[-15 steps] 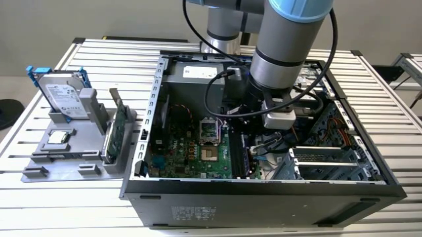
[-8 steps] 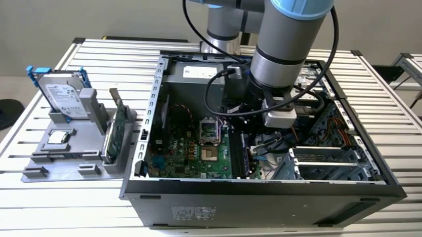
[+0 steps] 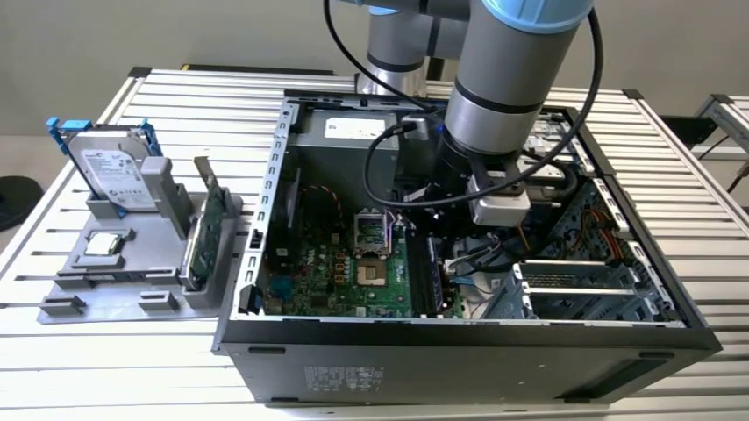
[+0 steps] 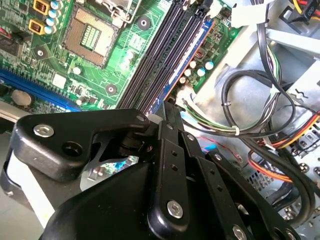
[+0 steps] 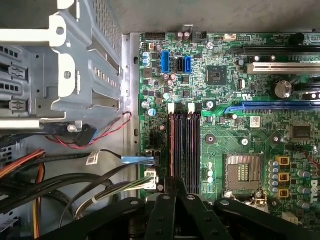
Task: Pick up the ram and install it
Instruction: 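Press down the ram until it locks into place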
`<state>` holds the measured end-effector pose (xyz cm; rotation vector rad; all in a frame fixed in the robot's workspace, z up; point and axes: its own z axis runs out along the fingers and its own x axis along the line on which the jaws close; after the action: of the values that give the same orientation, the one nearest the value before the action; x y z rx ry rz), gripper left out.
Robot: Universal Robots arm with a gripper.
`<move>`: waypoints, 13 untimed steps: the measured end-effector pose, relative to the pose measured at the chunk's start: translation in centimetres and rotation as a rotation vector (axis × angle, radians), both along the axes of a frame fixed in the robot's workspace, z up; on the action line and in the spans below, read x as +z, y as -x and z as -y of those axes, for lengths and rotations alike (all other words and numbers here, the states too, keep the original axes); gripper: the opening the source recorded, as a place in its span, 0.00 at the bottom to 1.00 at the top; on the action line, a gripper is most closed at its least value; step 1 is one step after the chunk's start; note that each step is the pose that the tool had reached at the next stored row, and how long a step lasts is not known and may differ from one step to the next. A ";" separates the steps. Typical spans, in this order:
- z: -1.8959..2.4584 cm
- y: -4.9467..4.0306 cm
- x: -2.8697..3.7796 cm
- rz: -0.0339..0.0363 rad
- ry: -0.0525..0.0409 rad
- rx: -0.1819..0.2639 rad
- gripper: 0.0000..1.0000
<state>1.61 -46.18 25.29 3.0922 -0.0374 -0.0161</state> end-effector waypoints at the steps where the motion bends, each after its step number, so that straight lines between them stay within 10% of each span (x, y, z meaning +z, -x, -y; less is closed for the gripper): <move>1: -0.01 0.01 -0.01 0.0000 -0.0001 0.014 0.00; 13: -0.01 0.01 -0.02 0.0001 -0.0001 0.123 0.00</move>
<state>1.60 -46.16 25.27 3.0883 0.1523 -0.0114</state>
